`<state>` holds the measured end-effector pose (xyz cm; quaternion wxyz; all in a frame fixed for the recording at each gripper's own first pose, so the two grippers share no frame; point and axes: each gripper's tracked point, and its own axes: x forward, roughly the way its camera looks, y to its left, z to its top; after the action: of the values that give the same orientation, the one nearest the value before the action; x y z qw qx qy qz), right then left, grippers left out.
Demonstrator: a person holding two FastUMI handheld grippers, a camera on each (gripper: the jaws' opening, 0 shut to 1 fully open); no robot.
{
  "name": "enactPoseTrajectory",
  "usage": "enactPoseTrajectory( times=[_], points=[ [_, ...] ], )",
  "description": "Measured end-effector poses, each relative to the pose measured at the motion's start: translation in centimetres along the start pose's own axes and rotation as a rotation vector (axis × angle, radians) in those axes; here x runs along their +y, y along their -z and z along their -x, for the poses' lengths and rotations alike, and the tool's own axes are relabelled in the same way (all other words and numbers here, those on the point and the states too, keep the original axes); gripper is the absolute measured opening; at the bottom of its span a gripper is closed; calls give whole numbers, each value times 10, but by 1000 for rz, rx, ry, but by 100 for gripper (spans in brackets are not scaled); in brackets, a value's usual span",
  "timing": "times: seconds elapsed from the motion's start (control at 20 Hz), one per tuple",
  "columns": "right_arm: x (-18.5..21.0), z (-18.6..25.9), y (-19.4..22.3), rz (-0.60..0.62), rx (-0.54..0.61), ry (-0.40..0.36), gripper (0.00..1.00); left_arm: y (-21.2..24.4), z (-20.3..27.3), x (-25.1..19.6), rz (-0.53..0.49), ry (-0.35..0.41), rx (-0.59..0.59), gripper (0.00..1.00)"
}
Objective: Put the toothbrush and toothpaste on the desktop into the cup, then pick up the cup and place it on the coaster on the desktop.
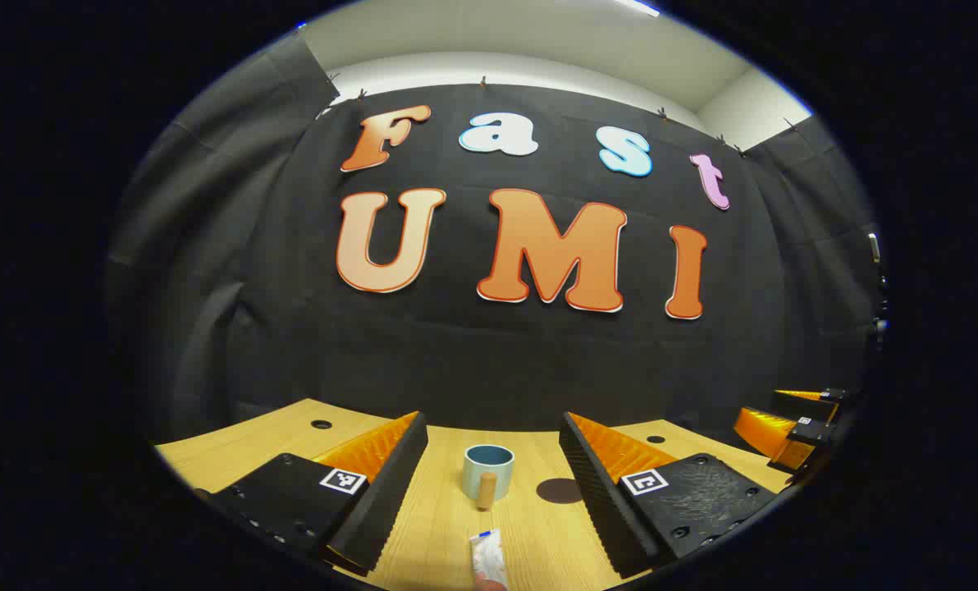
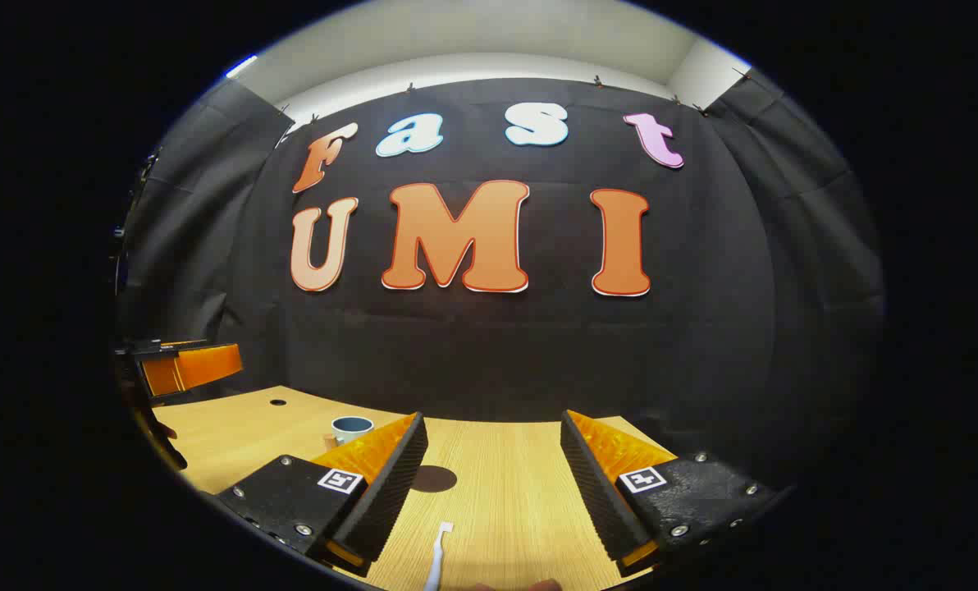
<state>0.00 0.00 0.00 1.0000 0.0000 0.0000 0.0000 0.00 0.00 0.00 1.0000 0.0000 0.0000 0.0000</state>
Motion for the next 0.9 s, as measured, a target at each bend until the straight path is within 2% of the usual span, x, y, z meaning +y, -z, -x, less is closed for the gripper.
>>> enactPoseTrajectory(
  times=[0.1,0.15,0.2,0.3,0.35,0.45,0.5,0.55,0.65,0.75,0.8,0.9],
  points=[
    [8,-1,4,5,9,-15,98,3,-2,-3,23,-2,10,97],
    [12,-1,4,8,12,-24,98,3,-1,-7,34,1,13,100],
    [14,0,5,9,13,-31,98,3,-1,-8,42,-2,12,96],
    [19,1,4,11,14,-46,98,1,-1,-10,51,-5,8,100],
    [22,2,4,10,15,-58,98,0,1,-8,48,-20,1,97],
    [28,3,4,1,19,-77,98,-3,3,-3,7,-59,-22,97],
    [30,3,3,-2,19,-82,98,-7,3,-7,-26,-50,-29,100],
    [32,3,4,0,20,-87,98,-7,4,-12,-50,-48,-36,97],
    [35,2,7,18,38,-88,98,-11,7,-17,-68,-38,-48,100],
    [42,3,12,35,61,-106,98,-12,7,-18,-78,-20,-49,97],
    [47,4,16,37,68,-121,98,-9,6,-16,-85,-17,-43,100],
    [52,6,28,39,98,-133,98,5,5,-14,-95,-7,9,97]
  ],
)
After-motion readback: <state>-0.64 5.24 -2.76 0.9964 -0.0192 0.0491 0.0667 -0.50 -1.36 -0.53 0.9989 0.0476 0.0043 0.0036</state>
